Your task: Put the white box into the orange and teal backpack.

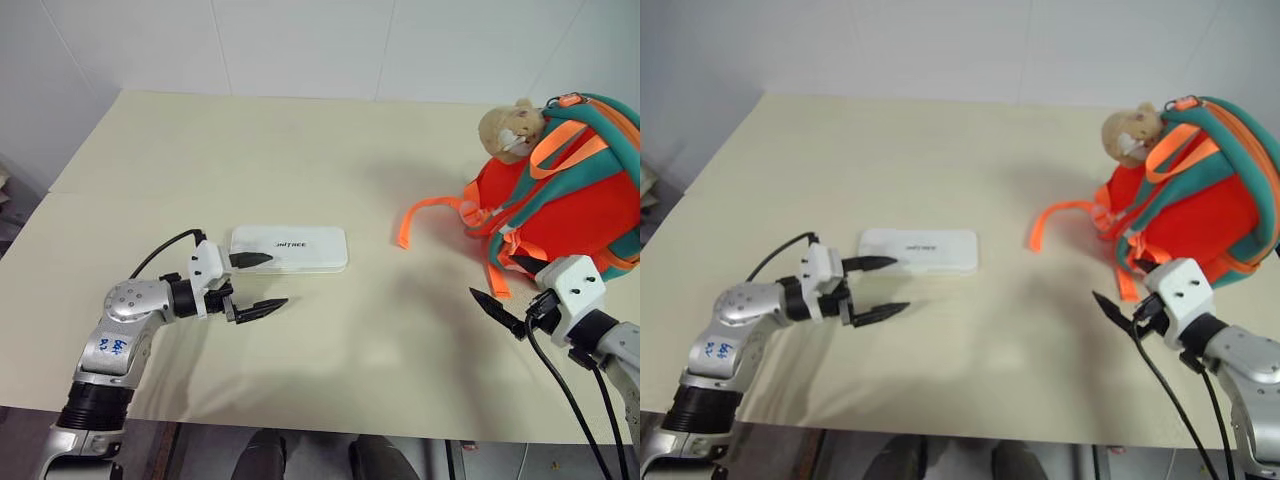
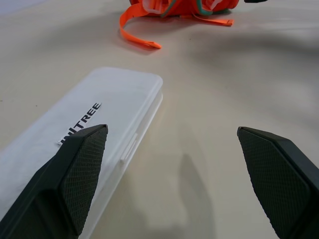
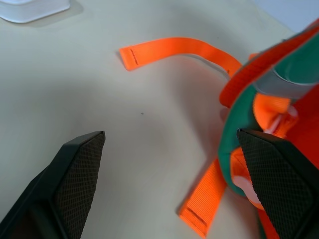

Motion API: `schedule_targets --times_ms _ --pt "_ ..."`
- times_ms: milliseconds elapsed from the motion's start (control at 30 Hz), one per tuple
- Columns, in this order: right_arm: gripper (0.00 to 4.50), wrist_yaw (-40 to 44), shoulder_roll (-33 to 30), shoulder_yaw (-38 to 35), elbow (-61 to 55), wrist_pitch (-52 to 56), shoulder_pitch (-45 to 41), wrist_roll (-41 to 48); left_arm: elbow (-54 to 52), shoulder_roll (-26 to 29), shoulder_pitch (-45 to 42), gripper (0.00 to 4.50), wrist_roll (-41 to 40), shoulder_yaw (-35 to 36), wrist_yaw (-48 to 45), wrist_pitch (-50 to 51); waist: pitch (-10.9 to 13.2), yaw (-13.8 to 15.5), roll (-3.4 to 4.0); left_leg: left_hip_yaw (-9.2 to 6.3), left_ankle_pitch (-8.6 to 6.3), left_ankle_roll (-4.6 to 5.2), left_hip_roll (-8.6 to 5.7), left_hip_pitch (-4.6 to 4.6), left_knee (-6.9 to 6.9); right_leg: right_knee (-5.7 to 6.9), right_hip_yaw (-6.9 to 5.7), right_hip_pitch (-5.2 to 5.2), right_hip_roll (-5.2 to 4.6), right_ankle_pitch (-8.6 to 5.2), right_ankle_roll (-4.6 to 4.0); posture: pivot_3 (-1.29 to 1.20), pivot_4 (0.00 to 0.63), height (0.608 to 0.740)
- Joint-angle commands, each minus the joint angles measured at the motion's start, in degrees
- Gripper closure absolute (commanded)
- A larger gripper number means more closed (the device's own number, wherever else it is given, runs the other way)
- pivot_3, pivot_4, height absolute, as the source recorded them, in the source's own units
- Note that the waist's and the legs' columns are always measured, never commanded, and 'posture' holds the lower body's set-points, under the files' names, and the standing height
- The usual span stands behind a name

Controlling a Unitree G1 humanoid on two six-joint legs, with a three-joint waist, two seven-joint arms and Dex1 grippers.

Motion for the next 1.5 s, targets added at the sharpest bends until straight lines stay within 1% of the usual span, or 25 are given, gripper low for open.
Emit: schedule_targets --times_ms 33,233,333,400,467,533,567,667,733,800,833,867,967,1067,1100,1200,1267,1367,1500 --pt "0.0 0.6 -1.3 -0.8 0.5 -0.9 -1.8 0.3 -1.3 -0.5 -1.1 0.07 -0.2 0.2 0.0 -0.9 0.0 -0.1 0.0 0.0 0.0 0.01 0.0 -0.01 0.05 0.02 0.0 0.0 0.01 0.0 0.0 0.0 0.15 0.74" --pt "0.0 1.7 -1.1 2.0 3.9 -2.4 -5.6 -0.9 -2.1 -0.8 -0.4 0.07 -0.1 0.9 0.6 -1.4 0.0 0.0 0.0 -0.06 -0.02 0.04 0.0 -0.04 0.24 0.15 -0.04 0.0 0.02 0.0 0.0 0.0 0.15 0.74" --pt "0.0 1.2 -0.6 5.1 4.6 -1.7 -9.1 -1.5 -0.7 -0.3 0.6 0.07 0.6 2.4 1.5 -2.8 0.0 -0.2 0.01 -0.06 -0.03 0.05 0.0 -0.07 0.23 0.12 -0.05 -0.01 0.0 0.0 0.0 0.0 0.15 0.74" --pt "0.42 0.7 0.4 9.6 4.8 -0.9 -12.4 -2.8 0.2 0.0 1.1 0.45 0.4 4.6 2.9 -3.5 0.0 -0.3 0.01 -0.05 -0.02 0.04 0.01 -0.08 0.23 0.13 -0.04 -0.03 0.01 0.0 0.0 0.0 0.15 0.74" --pt "0.92 0.4 1.3 13.7 5.6 -0.9 -15.4 -5.0 0.4 0.6 2.0 0.93 0.3 6.8 4.3 -3.6 0.0 -0.5 0.01 -0.06 -0.02 0.04 0.06 -0.07 0.24 0.17 -0.04 -0.06 0.03 0.0 0.0 0.0 0.15 0.74" --pt "1.57 -0.3 2.4 16.1 6.4 -0.5 -17.6 -5.9 0.5 1.2 3.0 1.53 0.7 8.3 5.3 -3.9 0.0 -0.4 0.01 -0.15 -0.02 0.03 0.08 -0.07 0.22 0.18 -0.1 -0.06 0.01 0.0 0.0 0.0 0.15 0.74" --pt "1.97 -0.8 3.4 17.8 7.8 -0.4 -19.6 -6.9 0.5 1.5 3.9 1.87 1.2 9.3 6.3 -4.0 0.0 -0.3 0.02 -0.2 -0.01 0.02 0.09 -0.08 0.21 0.16 -0.13 -0.08 0.0 0.0 0.0 0.0 0.15 0.74" --pt "2.96 -1.5 5.5 20.9 11.3 -0.7 -23.6 -8.7 0.1 1.8 5.8 2.74 1.9 11.1 8.5 -3.7 0.0 -0.3 0.04 -0.29 -0.01 0.01 0.02 -0.15 0.2 0.14 -0.17 -0.14 -0.03 0.0 0.0 0.0 0.15 0.74" --pt "3.65 -1.9 7.1 22.8 14.7 -1.2 -26.7 -10.0 -0.2 1.9 6.7 3.4 2.1 12.1 10.1 -2.8 0.0 -0.2 0.04 -0.37 -0.01 0.02 -0.01 -0.19 0.25 0.15 -0.18 -0.16 -0.08 0.0 0.0 0.0 0.15 0.74" --pt "4.3 -2.7 8.8 24.7 18.2 -2.0 -29.4 -11.7 0.8 2.0 6.9 3.99 2.3 12.8 11.6 -2.3 0.0 -0.1 0.04 -0.4 -0.01 0.02 -0.04 -0.24 0.28 0.15 -0.3 -0.18 -0.11 0.0 0.0 0.0 0.15 0.74" --pt "4.5 -3.2 9.7 25.7 20.3 -2.8 -30.6 -12.7 1.7 1.9 6.8 4.32 3.0 12.9 12.7 -2.1 0.0 0.0 0.04 -0.44 -0.01 0.01 -0.02 -0.23 0.28 0.19 -0.34 -0.21 -0.12 0.0 0.0 0.0 0.15 0.74" --pt "4.5 -4.0 10.6 26.5 22.4 -3.5 -31.8 -13.7 2.5 1.8 6.6 4.47 3.8 12.9 13.8 -2.2 0.0 -0.1 0.04 -0.45 0.0 0.0 -0.03 -0.27 0.27 0.2 -0.39 -0.25 -0.12 0.0 0.0 0.0 0.15 0.74" --pt "4.5 -5.1 12.2 28.8 28.3 -4.7 -35.7 -16.8 4.2 1.5 5.4 4.47 5.0 13.2 17.6 -0.1 0.0 -0.1 0.04 -0.46 0.02 -0.04 -0.01 -0.33 0.27 0.48 -0.53 -0.53 -0.12 0.0 0.0 0.0 0.15 0.74" --pt "4.5 -5.7 13.9 29.6 34.8 -6.7 -40.0 -18.3 5.8 1.3 3.7 4.47 6.5 12.5 20.6 1.2 0.0 -0.4 0.04 -0.29 0.24 -0.27 -0.12 -0.51 0.3 0.91 -1.01 -1.06 -0.52 0.0 0.0 0.0 0.15 0.74" --pt "4.5 -6.0 14.4 29.8 37.0 -7.6 -41.3 -19.0 6.4 1.1 3.0 4.47 7.2 12.3 21.8 1.7 0.0 -0.5 0.04 -0.26 0.27 -0.29 -0.13 -0.5 0.32 0.98 -1.18 -1.08 -0.8 0.0 0.0 0.0 0.15 0.74" --pt "4.5 -7.0 16.3 30.5 43.9 -10.5 -45.5 -20.7 8.4 0.4 0.7 4.47 9.5 11.5 25.9 3.1 0.0 -1.1 0.04 -0.21 0.32 -0.3 -0.2 -0.46 0.34 1.11 -1.83 -1.12 -0.86 0.01 -0.01 0.0 0.15 0.74" --pt "4.5 -7.4 18.0 30.9 47.7 -11.8 -47.7 -21.4 9.5 -0.2 -0.9 4.47 10.5 10.6 27.4 4.1 0.0 -1.7 0.04 -0.19 0.35 -0.31 -0.22 -0.46 0.35 1.16 -2.05 -1.12 -0.9 0.01 -0.01 0.0 0.15 0.74" --pt "4.5 -7.9 20.6 31.3 50.6 -12.5 -49.4 -21.8 9.9 -1.3 -2.6 4.47 10.6 8.9 27.0 4.9 0.0 -1.9 0.04 -0.12 0.38 -0.38 -0.19 -0.46 0.31 1.19 -2.31 -1.14 -0.91 0.01 -0.01 0.0 0.15 0.74" --pt "4.5 -7.3 22.9 32.0 50.3 -12.1 -49.6 -22.0 10.2 -2.2 -3.5 4.47 11.1 7.7 27.4 5.9 0.0 -2.5 0.05 0.15 0.4 -0.4 -0.13 -0.46 0.3 1.21 -2.69 -1.16 -0.99 0.01 -0.02 0.0 0.15 0.74"
